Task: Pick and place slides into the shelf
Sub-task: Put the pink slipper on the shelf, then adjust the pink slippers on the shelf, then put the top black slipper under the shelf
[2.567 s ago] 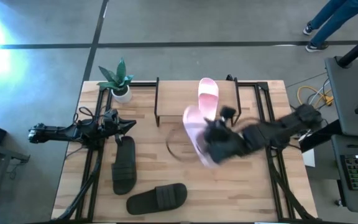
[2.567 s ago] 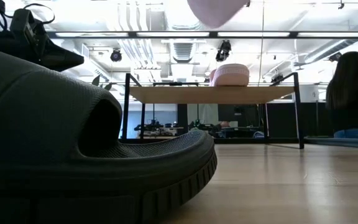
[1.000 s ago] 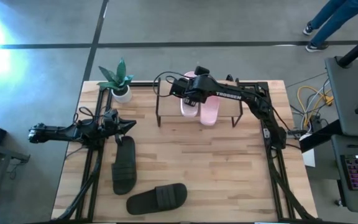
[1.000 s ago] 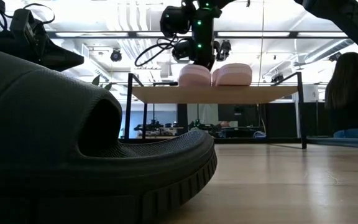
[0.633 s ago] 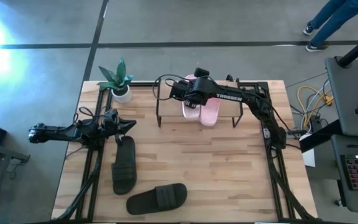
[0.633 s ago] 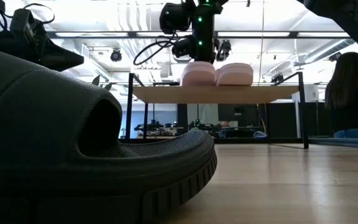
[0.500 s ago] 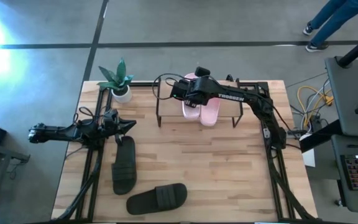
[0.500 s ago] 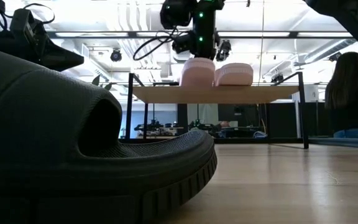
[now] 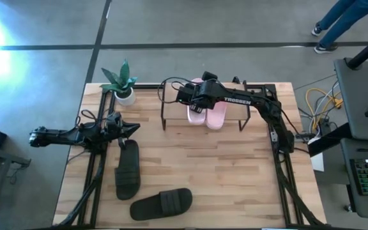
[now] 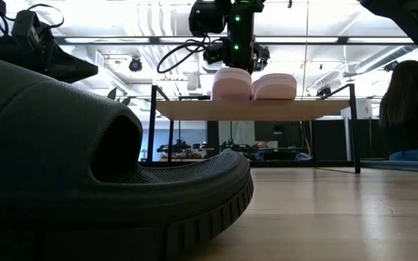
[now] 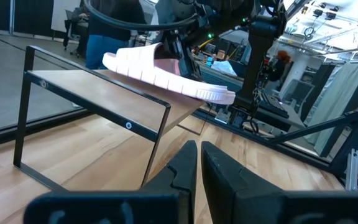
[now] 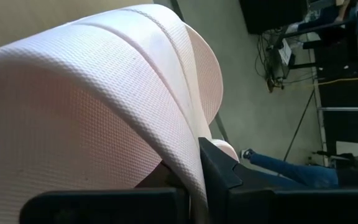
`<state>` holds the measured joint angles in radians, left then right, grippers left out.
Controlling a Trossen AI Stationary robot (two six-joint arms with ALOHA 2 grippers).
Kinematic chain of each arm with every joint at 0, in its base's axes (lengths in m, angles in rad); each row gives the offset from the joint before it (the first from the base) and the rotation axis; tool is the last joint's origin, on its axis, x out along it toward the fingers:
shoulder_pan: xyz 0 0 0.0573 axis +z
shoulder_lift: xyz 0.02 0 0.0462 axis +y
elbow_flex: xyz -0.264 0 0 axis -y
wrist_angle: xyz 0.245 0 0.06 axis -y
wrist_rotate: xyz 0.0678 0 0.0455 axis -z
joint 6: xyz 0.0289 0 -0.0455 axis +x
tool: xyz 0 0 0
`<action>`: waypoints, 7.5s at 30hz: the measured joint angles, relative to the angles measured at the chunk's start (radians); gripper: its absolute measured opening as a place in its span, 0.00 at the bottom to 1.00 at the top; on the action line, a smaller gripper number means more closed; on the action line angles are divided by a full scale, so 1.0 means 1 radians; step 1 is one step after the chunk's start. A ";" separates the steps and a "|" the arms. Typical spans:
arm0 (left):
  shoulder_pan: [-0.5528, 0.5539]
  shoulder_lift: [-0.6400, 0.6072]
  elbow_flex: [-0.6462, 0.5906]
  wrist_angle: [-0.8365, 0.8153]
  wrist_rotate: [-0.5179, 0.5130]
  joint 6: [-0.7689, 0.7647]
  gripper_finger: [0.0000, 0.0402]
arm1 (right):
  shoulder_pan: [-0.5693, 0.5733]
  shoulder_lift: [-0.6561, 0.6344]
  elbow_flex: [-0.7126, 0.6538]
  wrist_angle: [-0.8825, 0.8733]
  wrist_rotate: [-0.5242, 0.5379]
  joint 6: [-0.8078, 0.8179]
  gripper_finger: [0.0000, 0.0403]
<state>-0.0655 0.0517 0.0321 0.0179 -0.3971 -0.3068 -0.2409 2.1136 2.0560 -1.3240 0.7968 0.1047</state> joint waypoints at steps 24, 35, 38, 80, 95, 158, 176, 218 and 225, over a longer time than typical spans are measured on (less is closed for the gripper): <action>0.000 -0.001 0.000 0.000 0.000 0.000 0.02 | 0.080 -0.039 0.048 -0.074 -0.021 -0.004 0.37; 0.000 0.000 0.000 0.000 0.000 0.000 0.02 | 0.115 -0.122 0.049 -0.193 -0.138 0.118 0.33; 0.000 0.000 0.000 0.000 0.000 0.000 0.02 | 0.132 -0.150 0.049 -0.194 -0.142 0.143 0.31; 0.000 0.000 0.000 0.000 0.000 0.000 0.02 | -0.243 -0.480 -0.590 0.101 -0.562 0.340 0.03; 0.000 -0.001 0.000 0.000 0.000 0.000 0.02 | -0.235 -0.575 -0.591 0.049 -0.482 0.356 0.03; -0.001 0.518 0.718 -0.742 0.607 0.047 0.02 | 0.533 -0.852 -0.611 0.093 -0.335 1.102 0.12; -0.001 0.876 0.774 -1.159 0.688 -0.073 0.09 | 0.565 -0.791 -0.611 0.100 -0.439 0.960 0.12; 0.000 0.957 0.515 -0.811 1.026 -0.096 0.44 | 0.588 -0.828 -0.612 0.018 -0.457 0.879 0.12; 0.000 0.911 0.515 -0.811 0.907 -0.095 0.44 | 0.587 -0.828 -0.612 0.018 -0.456 0.879 0.12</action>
<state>-0.0656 0.9626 0.5467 -0.7929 0.5103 -0.4015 0.3466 1.2853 1.4441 -1.3064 0.3408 0.9833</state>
